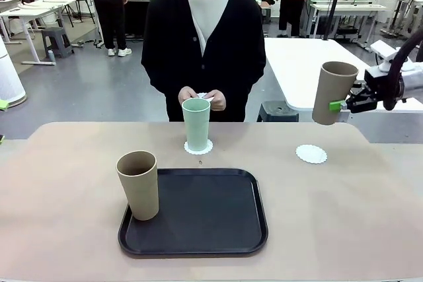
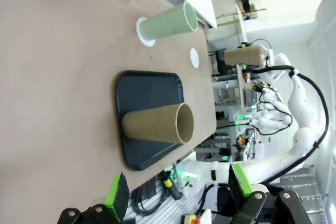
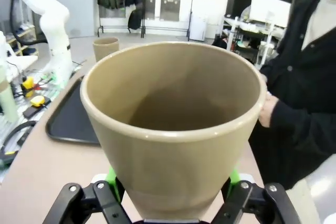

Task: Place coasters on the table and set cups on them.
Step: Take one Reusable plastic cup from the Flat Tray and place it on a coaster set by the human.

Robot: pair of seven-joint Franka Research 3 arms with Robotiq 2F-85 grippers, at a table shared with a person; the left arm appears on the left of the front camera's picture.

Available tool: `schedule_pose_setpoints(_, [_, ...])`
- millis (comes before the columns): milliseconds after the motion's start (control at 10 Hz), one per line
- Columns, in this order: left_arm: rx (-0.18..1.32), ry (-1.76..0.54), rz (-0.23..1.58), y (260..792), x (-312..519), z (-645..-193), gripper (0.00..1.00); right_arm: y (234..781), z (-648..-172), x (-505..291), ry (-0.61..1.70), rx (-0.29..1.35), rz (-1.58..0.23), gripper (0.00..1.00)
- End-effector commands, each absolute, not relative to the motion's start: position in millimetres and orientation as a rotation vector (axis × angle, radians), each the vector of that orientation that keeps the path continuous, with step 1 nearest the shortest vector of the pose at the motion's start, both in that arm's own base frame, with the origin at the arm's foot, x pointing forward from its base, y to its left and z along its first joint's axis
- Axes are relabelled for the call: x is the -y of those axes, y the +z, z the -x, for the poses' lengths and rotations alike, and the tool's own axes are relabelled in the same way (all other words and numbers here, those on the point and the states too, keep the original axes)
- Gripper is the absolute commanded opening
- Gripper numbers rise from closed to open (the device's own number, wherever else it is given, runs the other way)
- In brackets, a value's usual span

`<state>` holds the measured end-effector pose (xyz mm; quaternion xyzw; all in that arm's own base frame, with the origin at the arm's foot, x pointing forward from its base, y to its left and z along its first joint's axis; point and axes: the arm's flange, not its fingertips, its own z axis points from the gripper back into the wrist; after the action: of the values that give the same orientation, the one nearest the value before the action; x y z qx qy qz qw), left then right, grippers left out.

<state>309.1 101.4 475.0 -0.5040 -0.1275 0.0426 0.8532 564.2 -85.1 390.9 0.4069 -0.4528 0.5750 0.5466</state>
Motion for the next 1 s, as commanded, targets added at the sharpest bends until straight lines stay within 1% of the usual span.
schedule_pose_setpoints(0, [0.271, 0.086, 1.07, 475, -101, -308, 1.0, 384, -579, 93, 1.335, 1.032, -0.927, 0.84])
schedule_pose_setpoints(500, [0.271, 0.086, 1.07, 475, -101, -308, 1.0, 330, -593, 98, 1.26, 1.022, -0.978, 0.84])
schedule_pose_setpoints(900, [0.271, 0.086, 1.07, 475, -101, -308, 1.0, 306, -597, 95, 1.206, 1.015, -1.045, 0.84])
